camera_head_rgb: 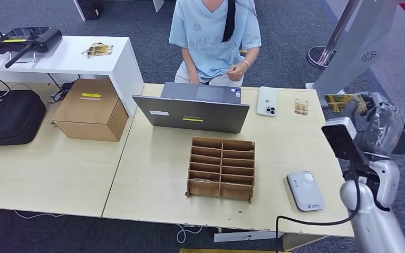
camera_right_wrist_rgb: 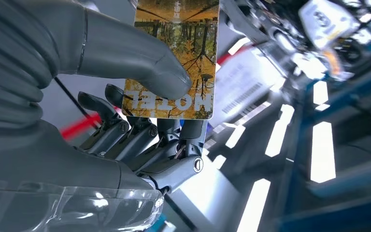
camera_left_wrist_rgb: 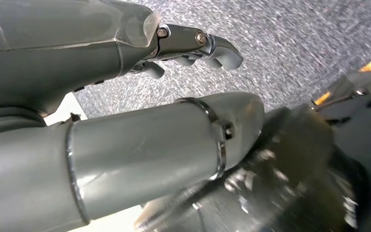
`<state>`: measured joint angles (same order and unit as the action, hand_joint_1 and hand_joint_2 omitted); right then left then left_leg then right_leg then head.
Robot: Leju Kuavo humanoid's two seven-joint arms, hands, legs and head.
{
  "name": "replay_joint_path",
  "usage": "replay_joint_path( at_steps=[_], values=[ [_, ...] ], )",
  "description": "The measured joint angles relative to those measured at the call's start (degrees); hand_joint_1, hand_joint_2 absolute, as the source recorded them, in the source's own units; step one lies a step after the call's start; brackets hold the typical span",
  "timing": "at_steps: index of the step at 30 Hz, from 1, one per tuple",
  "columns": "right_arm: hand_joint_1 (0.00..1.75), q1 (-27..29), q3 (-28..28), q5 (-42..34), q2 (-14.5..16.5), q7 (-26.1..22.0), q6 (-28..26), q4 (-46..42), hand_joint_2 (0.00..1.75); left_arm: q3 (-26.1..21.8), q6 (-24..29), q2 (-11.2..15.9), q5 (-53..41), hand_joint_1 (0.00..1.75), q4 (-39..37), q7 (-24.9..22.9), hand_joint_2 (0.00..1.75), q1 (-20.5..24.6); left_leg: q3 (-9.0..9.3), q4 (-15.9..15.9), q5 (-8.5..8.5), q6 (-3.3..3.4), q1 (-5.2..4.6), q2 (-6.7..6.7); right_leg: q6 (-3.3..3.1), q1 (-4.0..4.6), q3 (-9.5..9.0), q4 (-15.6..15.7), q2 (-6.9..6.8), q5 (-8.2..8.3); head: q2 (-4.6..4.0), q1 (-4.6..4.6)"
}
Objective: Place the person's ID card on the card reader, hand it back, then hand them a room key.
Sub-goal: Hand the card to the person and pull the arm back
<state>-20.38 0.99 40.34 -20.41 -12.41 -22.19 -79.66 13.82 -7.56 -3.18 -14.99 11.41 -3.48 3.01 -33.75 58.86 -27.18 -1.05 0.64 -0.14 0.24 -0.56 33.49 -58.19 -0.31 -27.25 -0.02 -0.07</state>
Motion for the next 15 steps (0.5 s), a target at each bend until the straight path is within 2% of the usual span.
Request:
replay_joint_path(
  at_steps=[3,8,15],
  values=[
    [1.75,-7.2,5.7,7.1,-0.1,0.9,0.6,2.9,1.75,0.1,-1.3,0.1,-0.7,0.0,0.0,0.0,0.0,0.7,0.04,0.0,0.04,-0.03,0.0,0.07,-0.02,0.0,0.01,0.0,0.08,0.05,0.0,-0.01],
    [1.75,-18.9,14.9,12.0,0.4,1.9,3.3,10.5,1.75,0.5,-2.5,0.3,-1.1,0.0,0.0,0.1,0.0,1.4,0.02,0.0,0.08,-0.06,0.01,0.03,-0.02,0.0,0.01,-0.1,0.05,0.06,0.0,0.0],
    [1.75,-33.2,25.0,15.9,4.8,5.2,8.4,21.0,1.75,0.5,-3.4,0.9,-1.3,0.0,0.1,0.7,0.0,2.4,-0.01,0.0,0.13,-0.08,0.03,-0.02,-0.03,0.0,0.06,-0.1,0.03,0.06,0.0,-0.01]
  ],
)
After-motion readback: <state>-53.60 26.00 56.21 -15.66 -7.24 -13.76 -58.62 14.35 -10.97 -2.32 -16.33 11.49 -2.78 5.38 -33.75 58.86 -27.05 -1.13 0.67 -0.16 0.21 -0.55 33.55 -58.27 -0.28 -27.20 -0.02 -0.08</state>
